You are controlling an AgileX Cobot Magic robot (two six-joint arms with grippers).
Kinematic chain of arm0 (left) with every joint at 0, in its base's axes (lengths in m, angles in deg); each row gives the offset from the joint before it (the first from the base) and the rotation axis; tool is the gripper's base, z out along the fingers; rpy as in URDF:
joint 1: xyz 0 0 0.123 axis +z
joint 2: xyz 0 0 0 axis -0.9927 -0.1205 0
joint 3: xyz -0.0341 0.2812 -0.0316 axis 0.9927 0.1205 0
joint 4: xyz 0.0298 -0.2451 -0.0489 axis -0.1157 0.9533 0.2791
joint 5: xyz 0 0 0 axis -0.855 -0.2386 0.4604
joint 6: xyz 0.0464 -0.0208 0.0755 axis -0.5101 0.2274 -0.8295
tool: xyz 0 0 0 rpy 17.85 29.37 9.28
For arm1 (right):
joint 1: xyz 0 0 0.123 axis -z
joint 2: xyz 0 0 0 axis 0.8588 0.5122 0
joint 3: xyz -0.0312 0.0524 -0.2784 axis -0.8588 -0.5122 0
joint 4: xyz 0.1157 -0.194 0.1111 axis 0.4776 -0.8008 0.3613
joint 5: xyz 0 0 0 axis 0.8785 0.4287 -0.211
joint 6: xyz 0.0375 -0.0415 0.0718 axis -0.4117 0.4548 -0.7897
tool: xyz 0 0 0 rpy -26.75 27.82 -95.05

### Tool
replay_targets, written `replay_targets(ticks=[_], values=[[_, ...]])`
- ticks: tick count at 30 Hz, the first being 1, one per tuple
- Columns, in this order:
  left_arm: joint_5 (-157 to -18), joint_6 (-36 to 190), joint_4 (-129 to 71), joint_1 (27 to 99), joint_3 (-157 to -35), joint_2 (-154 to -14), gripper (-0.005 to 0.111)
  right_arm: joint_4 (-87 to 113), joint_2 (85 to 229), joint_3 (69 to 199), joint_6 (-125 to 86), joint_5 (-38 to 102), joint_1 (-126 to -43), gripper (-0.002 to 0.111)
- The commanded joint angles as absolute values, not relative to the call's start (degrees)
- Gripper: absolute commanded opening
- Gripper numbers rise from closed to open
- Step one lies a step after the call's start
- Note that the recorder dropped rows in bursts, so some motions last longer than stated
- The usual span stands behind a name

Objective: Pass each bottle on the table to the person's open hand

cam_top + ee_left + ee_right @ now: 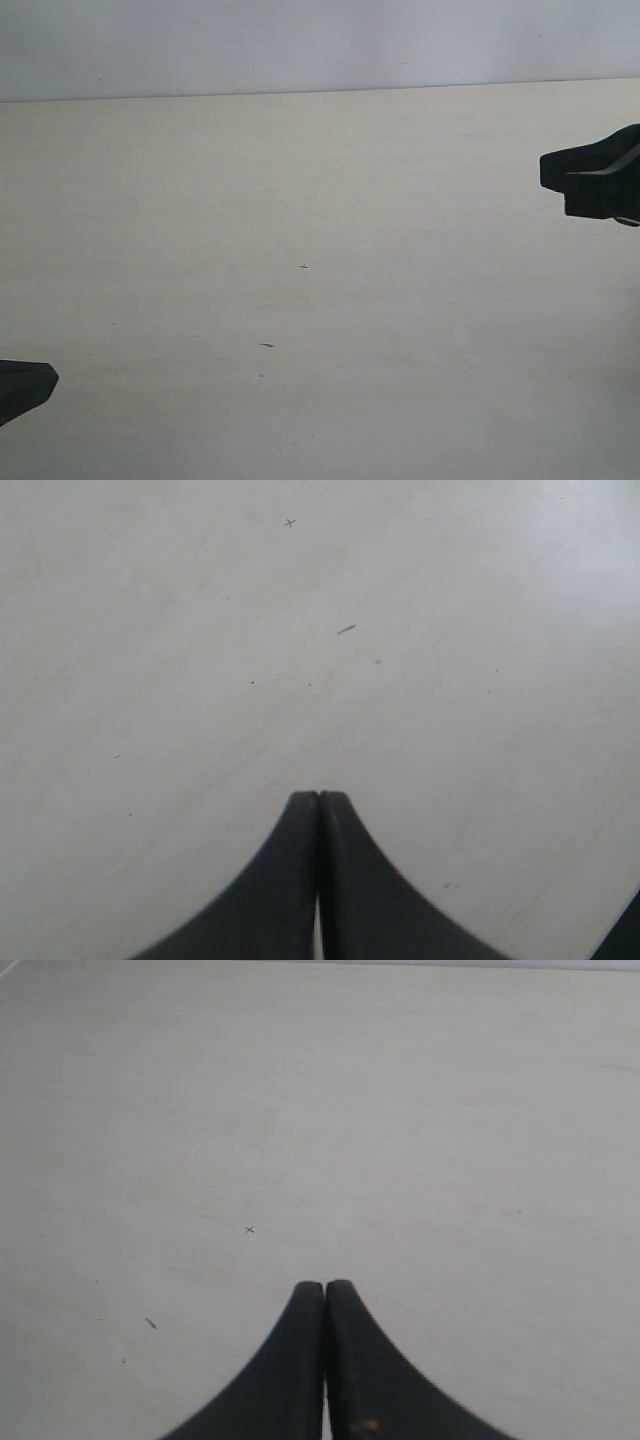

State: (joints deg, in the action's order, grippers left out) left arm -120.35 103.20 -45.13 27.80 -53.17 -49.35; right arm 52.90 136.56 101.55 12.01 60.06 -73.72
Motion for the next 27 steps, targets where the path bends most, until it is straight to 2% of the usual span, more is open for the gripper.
replay_targets(ticks=[1, 10, 18, 27], values=[[-120.2, 103.4, -45.2, 28.0, -52.9, -48.9, 0.0, 53.3, 136.1, 101.4, 12.7, 59.7, -73.8, 0.0], [-120.2, 103.4, -45.2, 28.0, -52.9, -48.9, 0.0, 50.2, 127.6, 98.7, 16.7, 51.9, -72.7, 0.0], [-120.2, 103.4, -45.2, 28.0, -52.9, -48.9, 0.0, 50.6, 105.4, 91.3, 16.7, 51.8, -62.3, 0.0], [-120.2, 103.4, -45.2, 28.0, -52.9, -48.9, 0.0, 50.1, 98.2, 90.6, 17.0, 52.4, -62.1, 0.0]])
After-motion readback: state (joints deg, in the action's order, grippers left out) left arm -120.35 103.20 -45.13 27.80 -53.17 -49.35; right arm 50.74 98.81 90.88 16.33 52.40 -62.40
